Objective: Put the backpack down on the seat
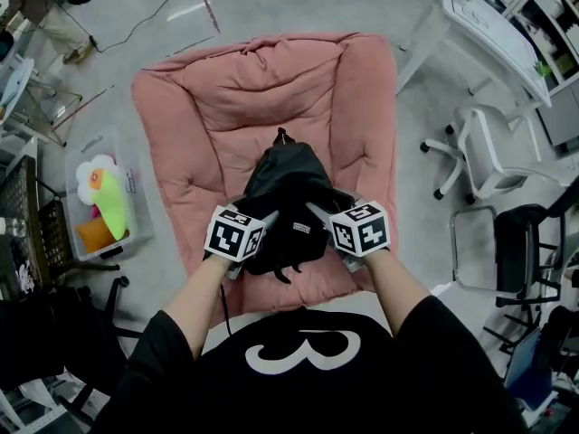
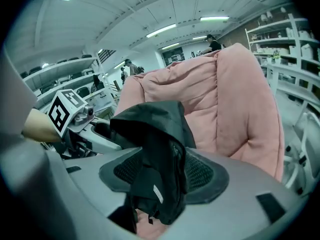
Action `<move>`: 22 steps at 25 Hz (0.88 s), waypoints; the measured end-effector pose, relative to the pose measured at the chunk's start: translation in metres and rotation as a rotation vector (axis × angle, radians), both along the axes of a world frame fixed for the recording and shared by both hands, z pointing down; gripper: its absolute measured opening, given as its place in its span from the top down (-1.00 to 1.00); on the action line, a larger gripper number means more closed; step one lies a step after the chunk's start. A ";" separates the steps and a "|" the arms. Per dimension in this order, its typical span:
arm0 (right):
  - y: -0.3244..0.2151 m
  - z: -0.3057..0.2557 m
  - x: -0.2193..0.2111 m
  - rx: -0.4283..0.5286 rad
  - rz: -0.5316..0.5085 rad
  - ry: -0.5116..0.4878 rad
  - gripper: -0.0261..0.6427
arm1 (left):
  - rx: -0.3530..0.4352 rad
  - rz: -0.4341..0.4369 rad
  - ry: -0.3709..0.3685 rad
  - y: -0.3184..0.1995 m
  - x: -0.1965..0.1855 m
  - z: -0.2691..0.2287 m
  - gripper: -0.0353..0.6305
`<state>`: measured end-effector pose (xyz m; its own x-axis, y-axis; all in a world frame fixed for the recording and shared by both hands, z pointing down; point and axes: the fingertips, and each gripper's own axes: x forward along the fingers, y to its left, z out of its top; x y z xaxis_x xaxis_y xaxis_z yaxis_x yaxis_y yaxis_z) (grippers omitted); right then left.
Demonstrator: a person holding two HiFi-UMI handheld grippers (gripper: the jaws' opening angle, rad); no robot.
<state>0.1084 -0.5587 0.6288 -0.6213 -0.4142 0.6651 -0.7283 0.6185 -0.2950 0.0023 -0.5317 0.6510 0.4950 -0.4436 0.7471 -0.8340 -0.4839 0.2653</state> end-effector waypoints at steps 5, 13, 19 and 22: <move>0.006 -0.012 0.028 0.053 0.034 0.041 0.16 | 0.000 -0.045 -0.006 0.012 -0.023 -0.002 -0.06; 0.060 -0.064 0.039 0.093 0.049 -0.009 0.17 | 0.018 -0.217 0.153 0.054 -0.047 -0.054 -0.10; 0.140 -0.133 0.009 0.148 -0.039 -0.188 0.66 | 0.103 -0.092 0.254 0.131 -0.013 -0.137 0.04; 0.176 -0.168 -0.009 0.183 -0.059 -0.277 0.91 | 0.181 -0.064 0.288 0.171 -0.008 -0.180 0.55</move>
<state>0.0992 -0.3827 0.4612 -0.7947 -0.4690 0.3853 -0.5970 0.7184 -0.3571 -0.0059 -0.3606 0.4711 0.6413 -0.5931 0.4867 -0.7673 -0.4942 0.4088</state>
